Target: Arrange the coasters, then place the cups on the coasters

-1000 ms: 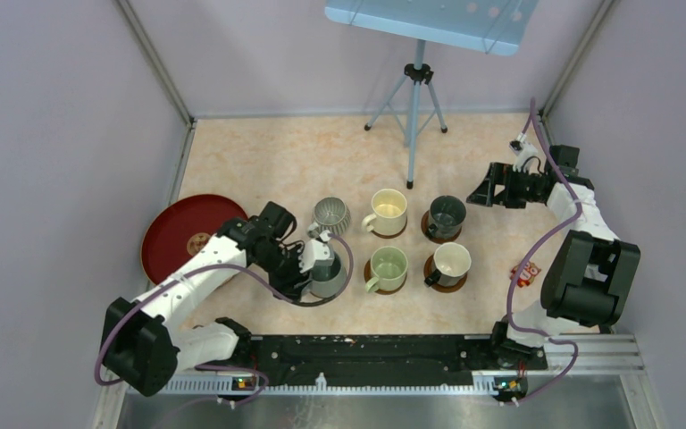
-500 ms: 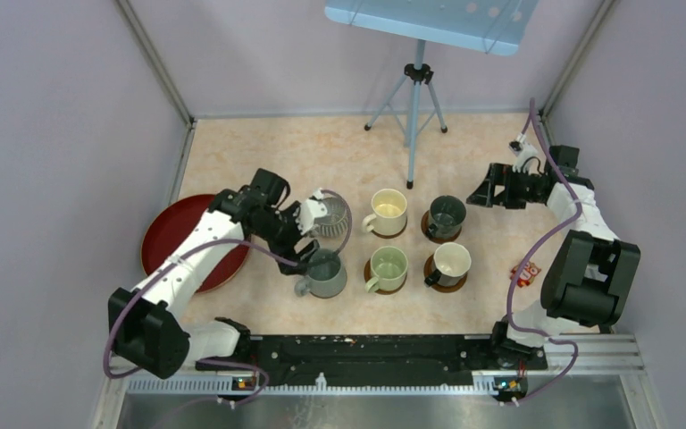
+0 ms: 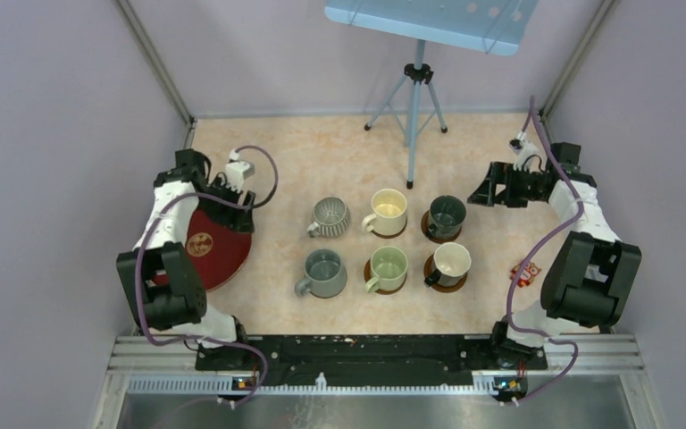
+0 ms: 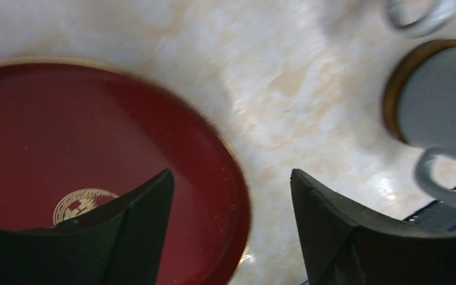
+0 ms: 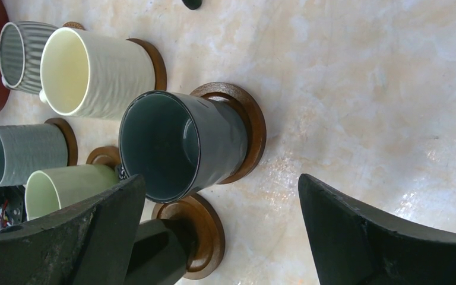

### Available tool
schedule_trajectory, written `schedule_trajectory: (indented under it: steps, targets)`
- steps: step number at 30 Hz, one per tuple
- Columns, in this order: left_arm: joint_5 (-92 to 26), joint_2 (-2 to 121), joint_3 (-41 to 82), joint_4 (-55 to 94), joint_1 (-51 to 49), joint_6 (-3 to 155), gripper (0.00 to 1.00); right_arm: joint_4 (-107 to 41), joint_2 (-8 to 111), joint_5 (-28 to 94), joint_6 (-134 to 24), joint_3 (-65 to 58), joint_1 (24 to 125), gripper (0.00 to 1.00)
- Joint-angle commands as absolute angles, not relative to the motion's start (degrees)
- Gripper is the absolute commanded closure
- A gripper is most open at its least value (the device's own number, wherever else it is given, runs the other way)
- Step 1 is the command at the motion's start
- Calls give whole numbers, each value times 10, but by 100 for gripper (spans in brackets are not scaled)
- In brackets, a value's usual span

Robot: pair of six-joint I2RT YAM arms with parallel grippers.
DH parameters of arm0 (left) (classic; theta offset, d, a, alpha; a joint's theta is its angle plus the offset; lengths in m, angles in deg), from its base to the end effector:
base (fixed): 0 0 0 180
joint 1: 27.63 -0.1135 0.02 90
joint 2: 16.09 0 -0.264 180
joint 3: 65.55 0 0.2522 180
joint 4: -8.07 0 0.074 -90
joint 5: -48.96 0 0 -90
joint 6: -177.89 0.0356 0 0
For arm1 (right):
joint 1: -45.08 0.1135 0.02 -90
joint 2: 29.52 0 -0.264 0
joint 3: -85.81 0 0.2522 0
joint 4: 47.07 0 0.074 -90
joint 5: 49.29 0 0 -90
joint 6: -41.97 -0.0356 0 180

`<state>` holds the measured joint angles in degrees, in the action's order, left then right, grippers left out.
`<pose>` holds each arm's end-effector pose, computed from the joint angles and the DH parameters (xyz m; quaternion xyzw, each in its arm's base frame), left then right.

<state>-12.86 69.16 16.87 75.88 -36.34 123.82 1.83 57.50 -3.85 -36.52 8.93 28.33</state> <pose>0.2842 0.0265 0.2647 0.2648 0.9196 -0.1601 0.2420 0.2999 -0.0642 0.2475 -0.0603 0.8955 0.2940 0.3287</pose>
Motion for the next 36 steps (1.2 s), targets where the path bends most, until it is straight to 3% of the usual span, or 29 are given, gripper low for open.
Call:
schedule_trajectory:
  steps: [1, 8, 14, 36]
  targets:
    - [-160, 739, 136, 731, -434, 1299, 28, 17, 555, -37, -350, 69, 280, 1]
    - [-219, 760, 67, 649, -456, 1332, 39, 13, 559, -39, -350, 73, 279, 1]
    - [-207, 796, 43, 672, -442, 1386, 47, 16, 558, -35, -346, 74, 280, 1]
    - [-196, 704, -56, 699, -283, 1319, 43, 24, 555, -40, -337, 66, 279, 1]
